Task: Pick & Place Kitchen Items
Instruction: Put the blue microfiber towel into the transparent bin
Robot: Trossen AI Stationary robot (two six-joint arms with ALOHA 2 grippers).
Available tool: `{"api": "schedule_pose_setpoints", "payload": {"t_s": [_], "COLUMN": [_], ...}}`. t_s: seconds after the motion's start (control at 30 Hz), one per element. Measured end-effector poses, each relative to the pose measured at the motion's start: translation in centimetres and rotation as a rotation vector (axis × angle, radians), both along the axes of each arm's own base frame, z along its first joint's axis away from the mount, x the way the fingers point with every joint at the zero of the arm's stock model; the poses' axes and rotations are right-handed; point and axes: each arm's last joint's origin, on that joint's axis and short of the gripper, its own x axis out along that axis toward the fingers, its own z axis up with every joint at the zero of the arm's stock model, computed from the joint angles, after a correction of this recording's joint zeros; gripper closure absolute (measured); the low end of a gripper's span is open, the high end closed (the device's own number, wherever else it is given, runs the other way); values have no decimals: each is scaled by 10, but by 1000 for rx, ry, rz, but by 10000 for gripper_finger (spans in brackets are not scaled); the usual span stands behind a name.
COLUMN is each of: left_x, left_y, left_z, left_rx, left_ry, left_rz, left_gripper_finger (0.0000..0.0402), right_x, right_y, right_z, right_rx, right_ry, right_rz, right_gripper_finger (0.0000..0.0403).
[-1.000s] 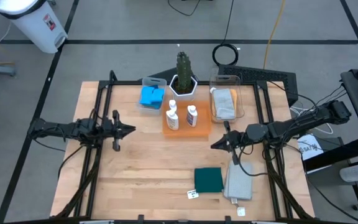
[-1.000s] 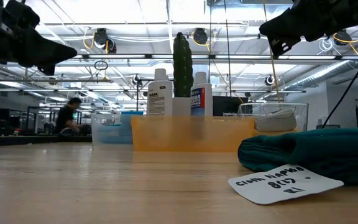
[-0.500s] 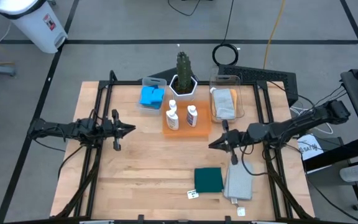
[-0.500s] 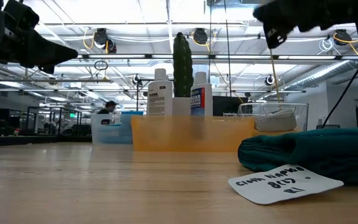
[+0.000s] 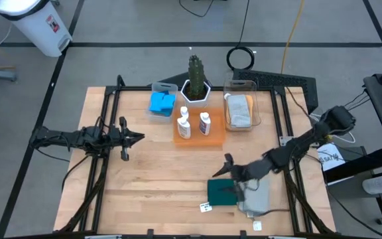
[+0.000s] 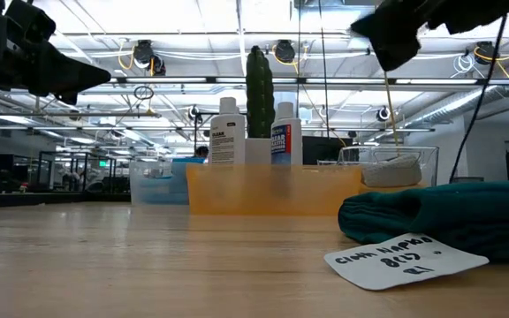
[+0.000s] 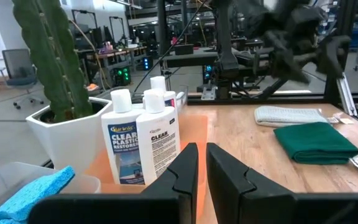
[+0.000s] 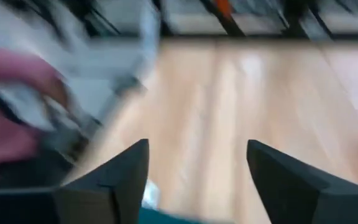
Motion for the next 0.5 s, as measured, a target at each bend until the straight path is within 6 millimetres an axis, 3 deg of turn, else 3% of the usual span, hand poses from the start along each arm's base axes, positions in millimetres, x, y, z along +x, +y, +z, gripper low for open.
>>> {"api": "schedule_pose_setpoints", "payload": {"t_s": [0.13, 0.27, 0.5], "left_x": [0, 0, 0], "left_y": [0, 0, 0], "left_z": [0, 0, 0], "left_rx": [0, 0, 0], "left_ry": [0, 0, 1], "left_rz": [0, 0, 0], "left_gripper_finger": [364, 364, 364], "right_x": [20, 35, 34], "right_y": [24, 50, 73], "right_z": [-8, -17, -41], "right_rx": [-146, -205, -102], "right_ry": [276, 461, 656], "right_rz": [-112, -62, -80], "right_gripper_finger": [144, 166, 220]}}
